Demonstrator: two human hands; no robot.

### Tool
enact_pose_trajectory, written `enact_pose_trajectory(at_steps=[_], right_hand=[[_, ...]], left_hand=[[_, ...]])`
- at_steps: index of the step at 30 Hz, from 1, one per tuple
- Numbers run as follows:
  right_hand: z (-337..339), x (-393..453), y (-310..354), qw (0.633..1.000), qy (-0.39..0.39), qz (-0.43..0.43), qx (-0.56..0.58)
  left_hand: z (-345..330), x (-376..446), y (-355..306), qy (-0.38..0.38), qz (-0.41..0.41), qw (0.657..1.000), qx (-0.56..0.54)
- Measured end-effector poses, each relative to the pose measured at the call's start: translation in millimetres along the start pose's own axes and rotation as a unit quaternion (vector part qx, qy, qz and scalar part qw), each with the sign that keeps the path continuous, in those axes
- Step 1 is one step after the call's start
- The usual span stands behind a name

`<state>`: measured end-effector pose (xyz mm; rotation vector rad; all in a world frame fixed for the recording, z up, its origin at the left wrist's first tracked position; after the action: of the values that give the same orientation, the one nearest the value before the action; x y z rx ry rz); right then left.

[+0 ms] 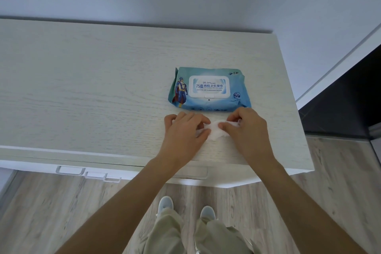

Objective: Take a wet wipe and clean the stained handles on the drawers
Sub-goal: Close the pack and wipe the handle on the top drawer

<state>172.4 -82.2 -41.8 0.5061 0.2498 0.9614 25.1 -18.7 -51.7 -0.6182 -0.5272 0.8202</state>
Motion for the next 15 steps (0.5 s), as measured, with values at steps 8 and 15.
enact_pose_trajectory(at_steps=[8, 15], right_hand=[[3, -6, -2, 0.999, -0.031, -0.024, 0.017], [-2, -19, 9, 0.987, -0.106, 0.042, -0.116]], left_hand=[[-2, -2, 3, -0.014, 0.002, 1.000, -0.022], [-1, -2, 3, -0.009, -0.006, 1.000, 0.000]])
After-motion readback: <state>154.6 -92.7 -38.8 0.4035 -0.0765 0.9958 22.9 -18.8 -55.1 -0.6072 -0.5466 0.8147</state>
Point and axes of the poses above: each hand's wrist, its own x-axis towards the middle knuckle, its own z-axis out of the back of the hand, y = z × x, the point moved 3 cm from there along x, towards the middle knuckle, and after that the axes turned 13 degrees about -x, right-handed, at the moved point
